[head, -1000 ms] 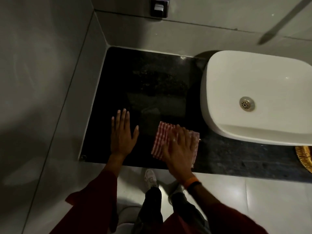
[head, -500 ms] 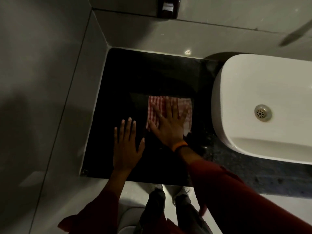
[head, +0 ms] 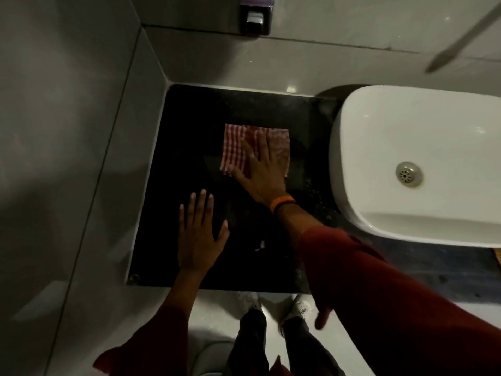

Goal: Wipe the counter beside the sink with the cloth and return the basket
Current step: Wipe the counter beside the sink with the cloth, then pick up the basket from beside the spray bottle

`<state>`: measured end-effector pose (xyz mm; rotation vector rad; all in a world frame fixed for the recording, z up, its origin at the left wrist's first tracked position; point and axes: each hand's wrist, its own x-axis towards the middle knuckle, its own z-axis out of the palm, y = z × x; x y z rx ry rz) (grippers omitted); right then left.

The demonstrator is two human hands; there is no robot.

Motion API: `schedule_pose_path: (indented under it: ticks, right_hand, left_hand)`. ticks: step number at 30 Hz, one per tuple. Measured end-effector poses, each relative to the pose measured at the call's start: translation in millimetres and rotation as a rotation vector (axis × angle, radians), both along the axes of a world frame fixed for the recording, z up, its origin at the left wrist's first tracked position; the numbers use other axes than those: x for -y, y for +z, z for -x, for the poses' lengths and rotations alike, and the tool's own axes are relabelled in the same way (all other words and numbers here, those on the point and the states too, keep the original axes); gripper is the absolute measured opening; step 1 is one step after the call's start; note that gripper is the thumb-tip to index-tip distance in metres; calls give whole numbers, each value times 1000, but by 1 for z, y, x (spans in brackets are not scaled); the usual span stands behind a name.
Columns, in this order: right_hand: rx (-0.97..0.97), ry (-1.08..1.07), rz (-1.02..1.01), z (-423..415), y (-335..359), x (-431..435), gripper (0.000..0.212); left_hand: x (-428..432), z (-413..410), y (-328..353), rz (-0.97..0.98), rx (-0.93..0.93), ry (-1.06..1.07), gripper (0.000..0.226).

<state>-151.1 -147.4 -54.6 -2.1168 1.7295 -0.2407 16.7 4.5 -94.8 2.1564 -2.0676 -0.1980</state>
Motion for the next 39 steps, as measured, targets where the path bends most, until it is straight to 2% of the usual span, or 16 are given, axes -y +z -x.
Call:
schedule_pose_path:
  ticks: [3, 7, 10, 14, 23, 27, 30, 33, 36, 39]
  right_hand:
    - [-62, 2, 134, 29, -8, -61, 77]
    - [-148, -35, 154, 88, -37, -158, 74]
    - [-194, -131, 160, 170, -45, -220, 75]
    - [-247, -271, 112, 270, -43, -257, 78]
    - [-231, -511, 296, 486, -12, -236, 71]
    - [-166, -615, 350, 574, 4, -210, 67]
    - [-97, -735, 315, 624, 12, -184, 66]
    - [14, -848, 251, 655, 12, -162, 63]
    - [229, -908, 149, 676, 7, -153, 50]
    - [332, -903, 99, 683, 7, -155, 34]
  left_hand:
    - [6, -5, -1, -7, -30, 20, 71]
    - [-12, 4, -5, 18, -43, -41, 69]
    - [-36, 75, 2, 5, -88, -220, 69]
    - [-58, 189, 4, -23, -130, -392, 69]
    - [-44, 455, 40, -12, -305, -594, 63]
    - [-27, 547, 57, -52, -360, -513, 68]
    - [-12, 598, 64, -86, -348, -407, 78]
    - [5, 632, 64, -158, -390, -332, 77]
    - [19, 648, 62, -257, -433, -220, 70]
    - [27, 652, 62, -335, -570, -129, 69]
